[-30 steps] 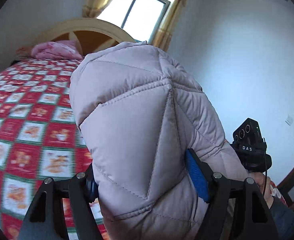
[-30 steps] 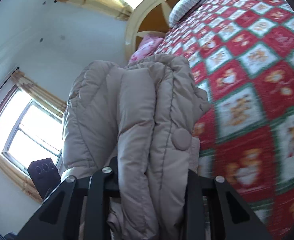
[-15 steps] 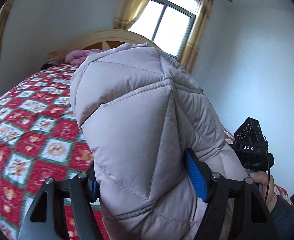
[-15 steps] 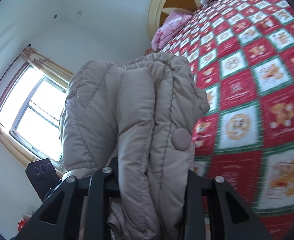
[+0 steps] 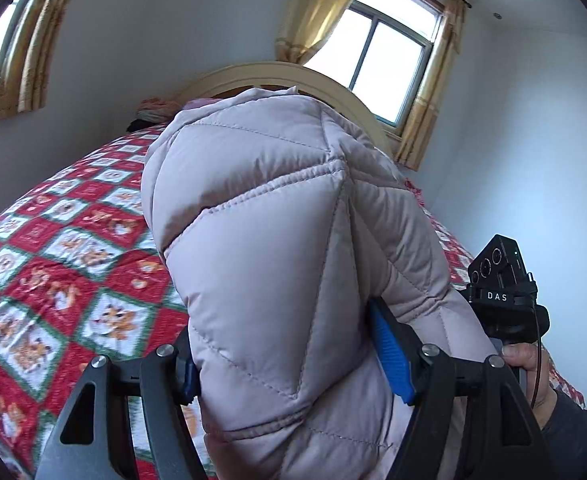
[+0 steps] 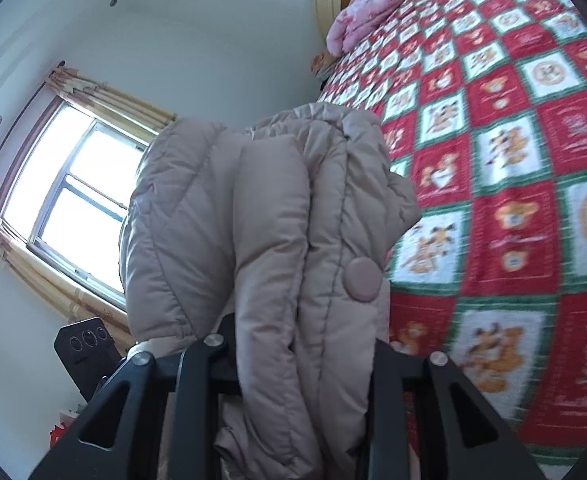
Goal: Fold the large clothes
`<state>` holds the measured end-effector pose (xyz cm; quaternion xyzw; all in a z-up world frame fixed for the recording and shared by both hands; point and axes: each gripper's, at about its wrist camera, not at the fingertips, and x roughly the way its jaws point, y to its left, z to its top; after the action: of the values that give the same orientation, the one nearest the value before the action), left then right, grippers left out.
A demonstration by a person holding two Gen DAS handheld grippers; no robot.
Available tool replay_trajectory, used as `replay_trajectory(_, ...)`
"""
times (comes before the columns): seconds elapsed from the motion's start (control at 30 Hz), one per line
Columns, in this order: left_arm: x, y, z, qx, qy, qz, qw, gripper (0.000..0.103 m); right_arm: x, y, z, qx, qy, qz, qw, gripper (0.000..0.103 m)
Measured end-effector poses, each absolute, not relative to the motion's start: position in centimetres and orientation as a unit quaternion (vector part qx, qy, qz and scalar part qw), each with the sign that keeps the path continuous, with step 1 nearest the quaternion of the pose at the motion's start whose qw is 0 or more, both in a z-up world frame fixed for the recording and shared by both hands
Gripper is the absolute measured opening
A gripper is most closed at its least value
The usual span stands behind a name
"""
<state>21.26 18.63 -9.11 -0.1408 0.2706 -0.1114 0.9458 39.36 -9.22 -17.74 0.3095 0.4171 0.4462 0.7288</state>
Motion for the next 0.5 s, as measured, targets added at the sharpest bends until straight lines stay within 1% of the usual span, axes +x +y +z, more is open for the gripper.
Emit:
replay_trajectory(0.2,21.4,21.2,-10.4,-0.143,0.286,-0.093,0.943,0.071,39.3,-5.6,-18.5,0.297,0.436,0.457,0.716,0.032)
replay_trajectory(0.5,22.1,24.5,-13.1,-0.173,0.314,-0.090,0.929,0.071,40.1,-2.8,-19.4,0.272,0.454,0.453,0.717,0.032)
